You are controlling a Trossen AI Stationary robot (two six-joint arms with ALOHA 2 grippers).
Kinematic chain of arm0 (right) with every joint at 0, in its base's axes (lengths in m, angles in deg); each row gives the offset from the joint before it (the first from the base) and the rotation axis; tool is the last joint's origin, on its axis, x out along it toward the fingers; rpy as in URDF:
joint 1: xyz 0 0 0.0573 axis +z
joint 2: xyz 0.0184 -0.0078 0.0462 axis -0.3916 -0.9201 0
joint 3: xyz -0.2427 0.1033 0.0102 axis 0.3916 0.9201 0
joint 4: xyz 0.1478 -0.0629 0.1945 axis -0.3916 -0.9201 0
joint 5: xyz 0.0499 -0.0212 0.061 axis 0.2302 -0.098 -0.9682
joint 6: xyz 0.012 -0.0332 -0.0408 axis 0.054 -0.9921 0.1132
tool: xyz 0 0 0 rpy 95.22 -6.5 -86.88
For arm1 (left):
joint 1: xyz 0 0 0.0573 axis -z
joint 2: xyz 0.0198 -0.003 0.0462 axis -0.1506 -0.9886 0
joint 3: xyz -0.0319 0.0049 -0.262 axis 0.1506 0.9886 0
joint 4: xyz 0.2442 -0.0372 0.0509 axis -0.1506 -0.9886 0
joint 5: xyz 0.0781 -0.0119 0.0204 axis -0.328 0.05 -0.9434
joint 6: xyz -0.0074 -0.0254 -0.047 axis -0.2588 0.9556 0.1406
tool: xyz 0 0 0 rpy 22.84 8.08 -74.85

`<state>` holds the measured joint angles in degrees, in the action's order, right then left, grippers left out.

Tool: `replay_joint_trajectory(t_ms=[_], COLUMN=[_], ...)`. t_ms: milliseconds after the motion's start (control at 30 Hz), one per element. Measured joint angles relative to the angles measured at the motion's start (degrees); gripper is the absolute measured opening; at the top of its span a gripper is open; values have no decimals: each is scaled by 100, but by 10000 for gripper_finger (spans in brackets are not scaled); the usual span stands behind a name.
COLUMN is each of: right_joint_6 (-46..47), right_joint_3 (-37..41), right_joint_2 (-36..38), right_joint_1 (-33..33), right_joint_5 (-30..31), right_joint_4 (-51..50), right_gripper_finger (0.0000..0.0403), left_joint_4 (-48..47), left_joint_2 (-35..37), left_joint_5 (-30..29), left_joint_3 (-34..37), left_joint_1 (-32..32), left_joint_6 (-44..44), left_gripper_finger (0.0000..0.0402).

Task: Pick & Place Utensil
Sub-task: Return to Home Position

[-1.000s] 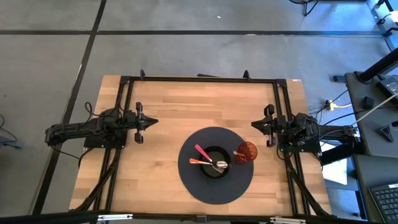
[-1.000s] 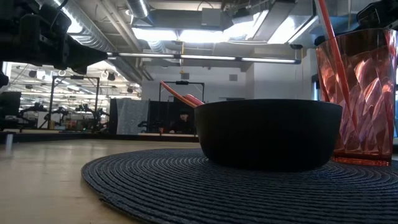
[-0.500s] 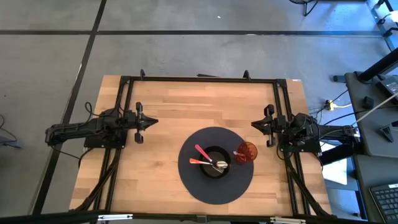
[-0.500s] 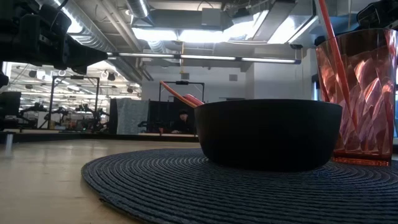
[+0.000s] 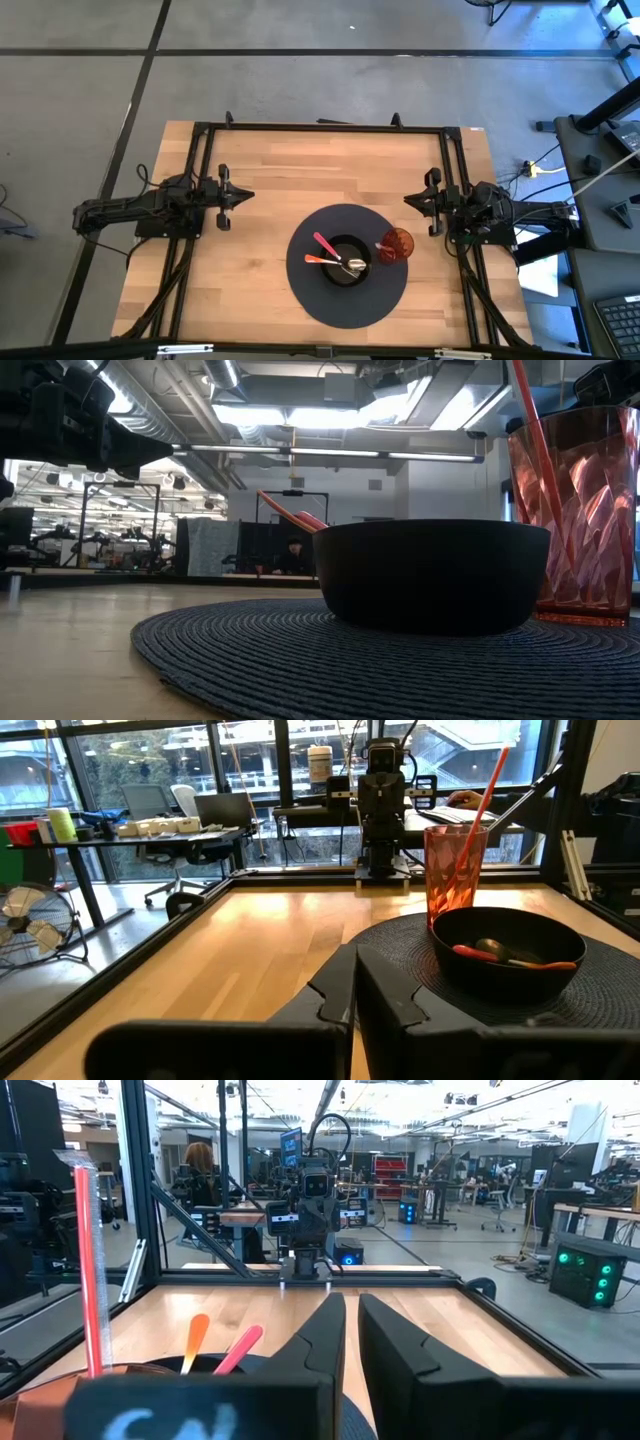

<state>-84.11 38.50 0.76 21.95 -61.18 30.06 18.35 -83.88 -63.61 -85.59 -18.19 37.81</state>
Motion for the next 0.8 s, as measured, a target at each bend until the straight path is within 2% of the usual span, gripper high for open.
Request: replay_joint_trajectory(t_ms=[800], right_joint_6=[2], right_joint_3=[0], right_joint_2=[0], right_joint_1=[-1], right_joint_5=[-2], right_joint_4=[0], right_gripper_finger=[35], left_joint_4=[0], left_joint_2=[0], left_joint_5=[1], left_joint_3=[0], left_joint_1=[-1], left_joint_6=[0], left_gripper_finger=[7])
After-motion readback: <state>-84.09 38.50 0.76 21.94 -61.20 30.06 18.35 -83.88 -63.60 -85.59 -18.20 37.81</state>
